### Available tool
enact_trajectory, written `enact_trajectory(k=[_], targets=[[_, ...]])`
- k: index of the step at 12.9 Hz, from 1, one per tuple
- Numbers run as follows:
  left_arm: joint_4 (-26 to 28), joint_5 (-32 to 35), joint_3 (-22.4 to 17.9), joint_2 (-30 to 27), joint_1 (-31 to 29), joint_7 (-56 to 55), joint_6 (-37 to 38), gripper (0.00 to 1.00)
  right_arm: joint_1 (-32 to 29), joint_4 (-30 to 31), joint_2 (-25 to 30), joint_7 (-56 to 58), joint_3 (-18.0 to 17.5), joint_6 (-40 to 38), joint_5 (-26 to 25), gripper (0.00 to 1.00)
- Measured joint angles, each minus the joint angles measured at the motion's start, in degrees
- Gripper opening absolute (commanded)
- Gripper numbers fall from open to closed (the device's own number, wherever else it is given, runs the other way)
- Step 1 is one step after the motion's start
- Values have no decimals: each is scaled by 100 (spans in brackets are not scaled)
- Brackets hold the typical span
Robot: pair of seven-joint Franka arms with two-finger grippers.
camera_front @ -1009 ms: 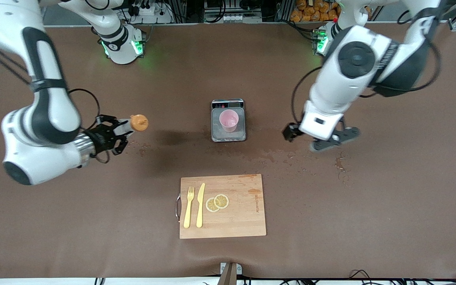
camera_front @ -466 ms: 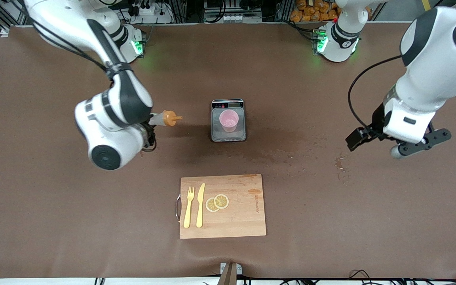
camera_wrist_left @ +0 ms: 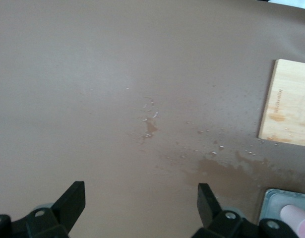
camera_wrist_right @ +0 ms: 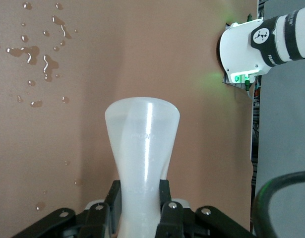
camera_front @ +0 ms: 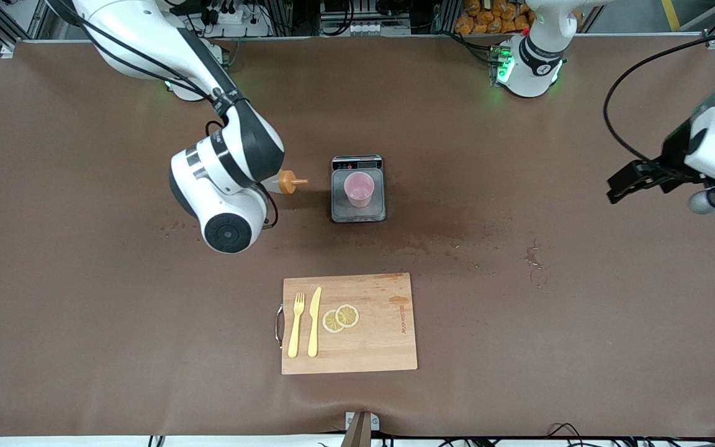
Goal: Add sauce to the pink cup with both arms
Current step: 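Release the cup and withdraw the left gripper while the right gripper lifts the bottle, then tilt the sauce bottle over the pink cup with the right gripper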
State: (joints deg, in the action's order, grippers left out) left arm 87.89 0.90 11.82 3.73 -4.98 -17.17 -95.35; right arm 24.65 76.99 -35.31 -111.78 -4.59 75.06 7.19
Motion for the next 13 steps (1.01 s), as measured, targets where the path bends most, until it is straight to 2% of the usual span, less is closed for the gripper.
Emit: enact_trajectory(k=[1, 3, 8, 11, 13], targets=[[1, -56, -223, -22, 125, 207, 9, 100, 84, -13, 0, -76, 1, -52, -95, 13], [3, -200, -372, -47, 164, 326, 98, 100, 267, -84, -21, -279, 2, -266, -291, 13], [4, -245, -286, -69, 228, 325, 255, 100, 657, -423, -258, -571, 5, -844, -841, 9], [4, -245, -289, -96, 234, 325, 350, 100, 650, -523, -286, -575, 69, -959, -870, 1], [4, -245, -296, -102, 233, 325, 358, 100, 625, -594, -321, -575, 103, -969, -870, 0]])
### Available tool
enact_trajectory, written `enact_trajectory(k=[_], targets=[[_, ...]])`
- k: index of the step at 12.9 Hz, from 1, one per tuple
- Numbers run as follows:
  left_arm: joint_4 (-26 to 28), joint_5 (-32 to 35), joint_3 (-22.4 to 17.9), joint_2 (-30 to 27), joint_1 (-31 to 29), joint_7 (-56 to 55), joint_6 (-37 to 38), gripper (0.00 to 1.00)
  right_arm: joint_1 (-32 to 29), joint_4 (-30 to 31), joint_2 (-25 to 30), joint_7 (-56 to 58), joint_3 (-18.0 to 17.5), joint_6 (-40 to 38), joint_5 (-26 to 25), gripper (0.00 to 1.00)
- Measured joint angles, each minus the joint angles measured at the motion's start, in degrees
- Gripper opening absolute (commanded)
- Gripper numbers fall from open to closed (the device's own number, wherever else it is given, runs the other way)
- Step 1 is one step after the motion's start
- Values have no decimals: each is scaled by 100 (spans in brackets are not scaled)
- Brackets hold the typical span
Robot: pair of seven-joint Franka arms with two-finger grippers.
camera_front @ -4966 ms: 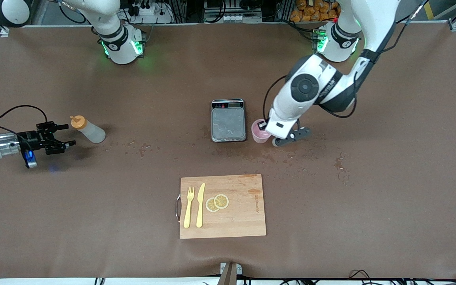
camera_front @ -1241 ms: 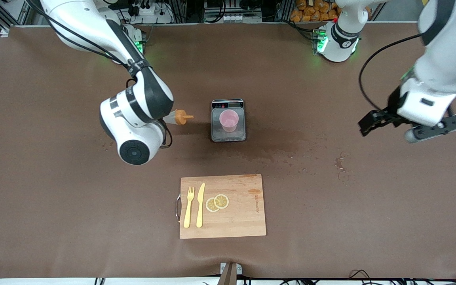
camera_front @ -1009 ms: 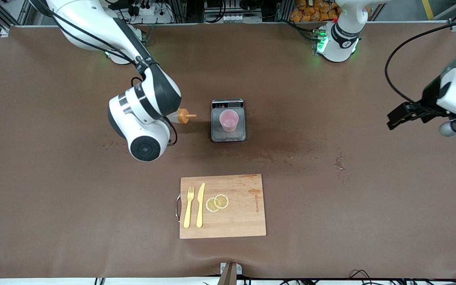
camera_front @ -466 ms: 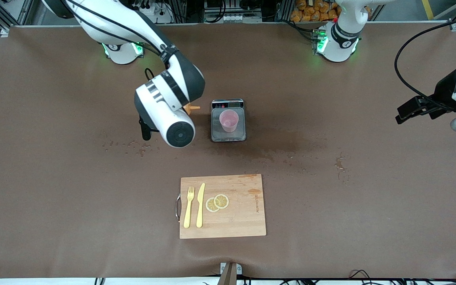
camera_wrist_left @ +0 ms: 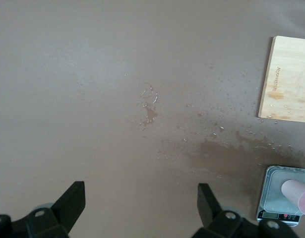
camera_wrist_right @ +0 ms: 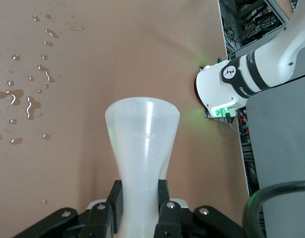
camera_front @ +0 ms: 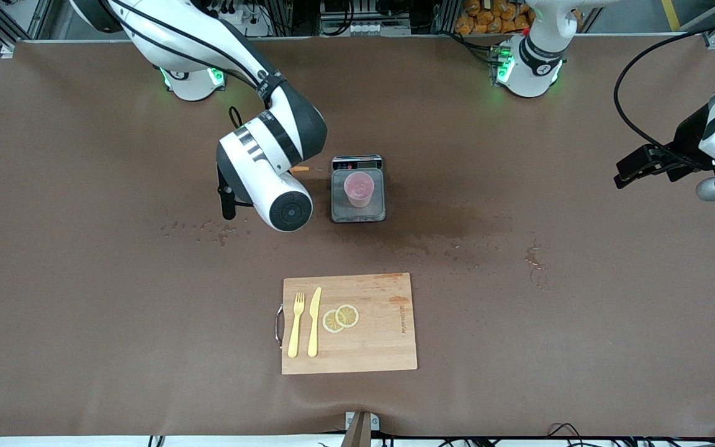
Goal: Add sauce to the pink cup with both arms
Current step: 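Tilt the sauce bottle over the pink cup with the right gripper, then carry the sauce bottle back to its starting spot with the right gripper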
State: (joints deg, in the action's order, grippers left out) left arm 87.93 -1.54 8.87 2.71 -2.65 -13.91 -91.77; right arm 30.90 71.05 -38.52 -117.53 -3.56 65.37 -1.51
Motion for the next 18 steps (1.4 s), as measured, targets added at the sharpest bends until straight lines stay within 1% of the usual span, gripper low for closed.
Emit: enact_trajectory(k=[6, 9, 13, 16, 18], targets=[[7, 0, -4, 0, -16, 0, 34, 100, -131, -135, -172, 21, 27, 1, 0, 0], [30, 0, -6, 0, -17, -2, 35, 100, -292, -149, -213, 382, 31, 1, 3, 0], [44, 0, -7, 0, -18, -2, 38, 100, -848, -302, -190, 1436, 23, -109, 121, 0], [48, 0, -8, 0, -19, -2, 39, 100, -1559, -394, 39, 2467, 32, -360, 611, 6], [49, 0, -8, 0, -19, -2, 39, 100, -2150, -397, 211, 3230, 29, -545, 878, 7]])
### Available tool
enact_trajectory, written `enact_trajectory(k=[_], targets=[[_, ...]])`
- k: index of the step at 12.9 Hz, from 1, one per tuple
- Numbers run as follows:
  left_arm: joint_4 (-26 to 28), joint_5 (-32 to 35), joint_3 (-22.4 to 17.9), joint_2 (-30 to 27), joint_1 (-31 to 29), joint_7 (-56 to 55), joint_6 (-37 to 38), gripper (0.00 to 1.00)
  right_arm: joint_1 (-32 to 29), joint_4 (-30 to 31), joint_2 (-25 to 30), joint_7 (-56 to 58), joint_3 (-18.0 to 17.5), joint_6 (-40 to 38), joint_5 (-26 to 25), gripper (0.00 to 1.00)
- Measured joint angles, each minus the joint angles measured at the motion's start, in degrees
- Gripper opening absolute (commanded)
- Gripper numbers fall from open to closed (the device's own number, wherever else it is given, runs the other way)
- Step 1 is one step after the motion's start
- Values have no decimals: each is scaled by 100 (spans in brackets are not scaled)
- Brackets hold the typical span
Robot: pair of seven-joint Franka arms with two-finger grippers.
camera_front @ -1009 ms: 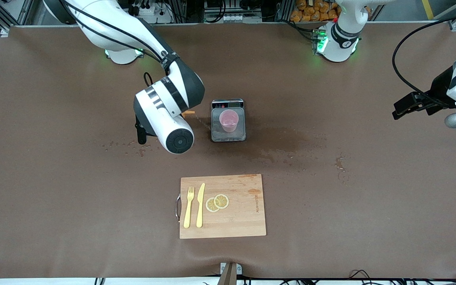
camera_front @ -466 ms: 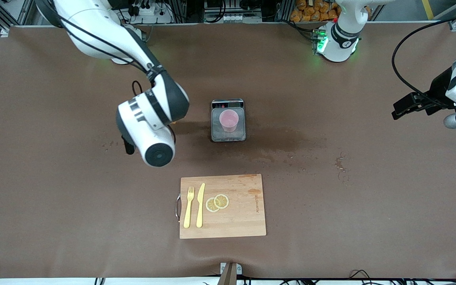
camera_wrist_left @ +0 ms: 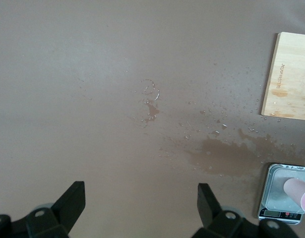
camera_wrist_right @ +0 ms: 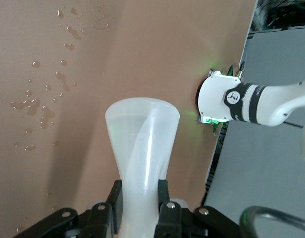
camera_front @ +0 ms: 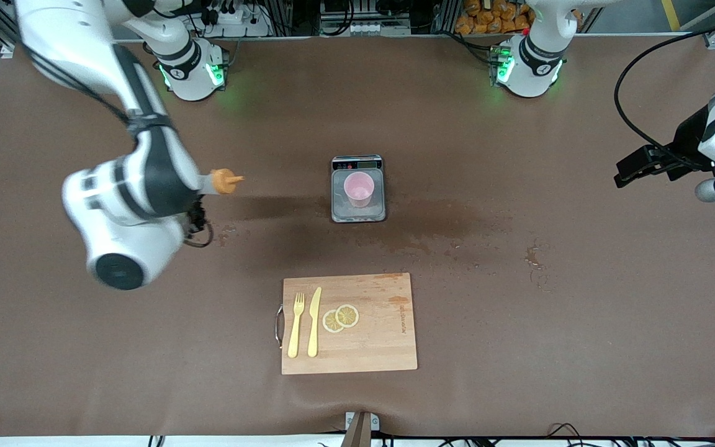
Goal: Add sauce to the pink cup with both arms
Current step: 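Carry the sauce bottle back to its starting spot with the right gripper, then lower the bottle upright onto the table and open the right gripper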
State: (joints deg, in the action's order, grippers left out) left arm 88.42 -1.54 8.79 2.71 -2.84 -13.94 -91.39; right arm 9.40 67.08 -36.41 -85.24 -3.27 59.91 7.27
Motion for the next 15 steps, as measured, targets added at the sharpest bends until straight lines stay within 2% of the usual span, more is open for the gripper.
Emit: enact_trajectory(k=[6, 11, 15], targets=[[12, 0, -1, 0, -3, 0, 0, 100, -916, 43, 35, 1548, -3, -156, 498, 8], [15, 0, -2, 0, -6, 0, 0, 100, -2172, 308, -48, 3519, 3, -179, 997, 11], [16, 0, -2, 0, -6, 0, 0, 100, -2451, 596, -243, 4244, 1, -51, 1316, 12]])
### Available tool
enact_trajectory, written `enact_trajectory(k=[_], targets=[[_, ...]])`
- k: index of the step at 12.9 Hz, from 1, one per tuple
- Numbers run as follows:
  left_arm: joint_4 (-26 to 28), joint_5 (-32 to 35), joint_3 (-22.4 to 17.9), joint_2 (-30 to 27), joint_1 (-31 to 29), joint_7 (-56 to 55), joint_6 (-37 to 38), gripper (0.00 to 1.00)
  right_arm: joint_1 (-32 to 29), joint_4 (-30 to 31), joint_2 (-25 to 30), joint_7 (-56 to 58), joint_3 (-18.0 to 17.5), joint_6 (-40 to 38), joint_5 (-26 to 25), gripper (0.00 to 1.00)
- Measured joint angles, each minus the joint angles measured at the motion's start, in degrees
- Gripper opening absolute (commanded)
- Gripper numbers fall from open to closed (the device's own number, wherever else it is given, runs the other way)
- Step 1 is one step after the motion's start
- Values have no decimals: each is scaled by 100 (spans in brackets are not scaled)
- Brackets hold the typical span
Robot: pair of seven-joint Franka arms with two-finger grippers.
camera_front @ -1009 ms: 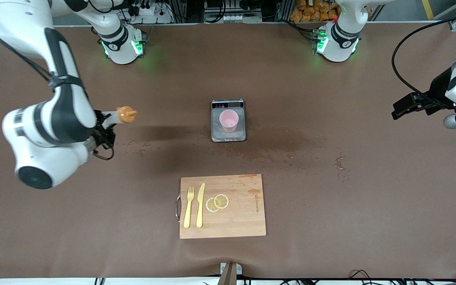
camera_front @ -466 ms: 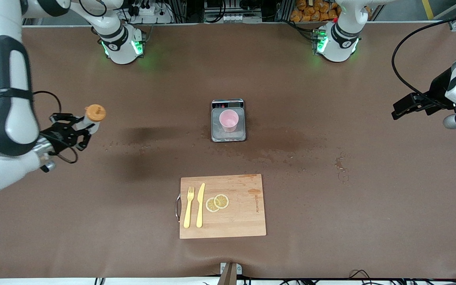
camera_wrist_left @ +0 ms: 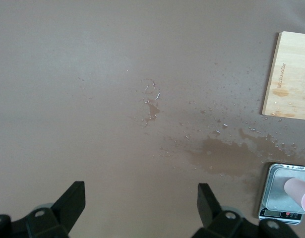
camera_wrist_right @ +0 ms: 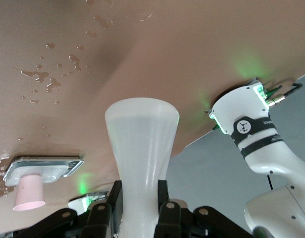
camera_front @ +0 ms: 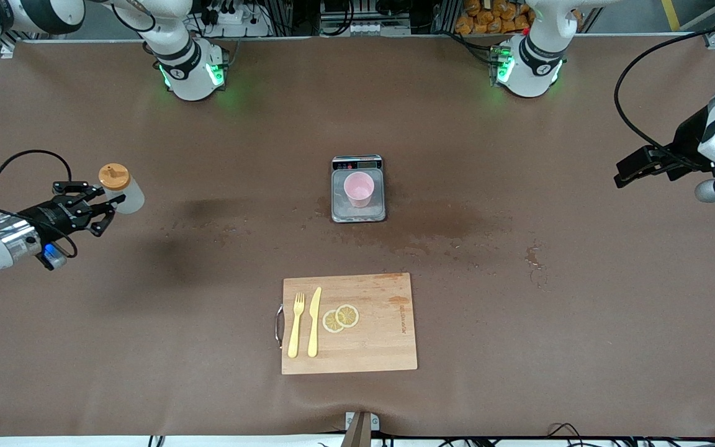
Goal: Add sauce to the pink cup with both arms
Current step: 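Lower the bottle upright onto the table and open the right gripper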
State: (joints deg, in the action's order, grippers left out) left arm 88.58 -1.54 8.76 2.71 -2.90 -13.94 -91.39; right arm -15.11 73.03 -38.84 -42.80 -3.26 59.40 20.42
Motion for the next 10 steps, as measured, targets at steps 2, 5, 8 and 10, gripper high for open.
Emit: enact_trajectory(k=[2, 5, 8, 10], targets=[[2, 0, -2, 0, -1, 0, 0, 100, -197, 247, -175, 594, 2, 254, 93, 12], [3, 0, -10, 0, -5, 0, 0, 100, -537, 651, -398, 1562, 6, 747, 106, 12], [3, 0, -19, 0, -8, 0, 0, 100, -851, 779, -709, 2479, 11, 987, 111, 13], [3, 0, -33, 0, -9, 0, 0, 100, -989, 781, -900, 2750, 12, 1139, 112, 14]])
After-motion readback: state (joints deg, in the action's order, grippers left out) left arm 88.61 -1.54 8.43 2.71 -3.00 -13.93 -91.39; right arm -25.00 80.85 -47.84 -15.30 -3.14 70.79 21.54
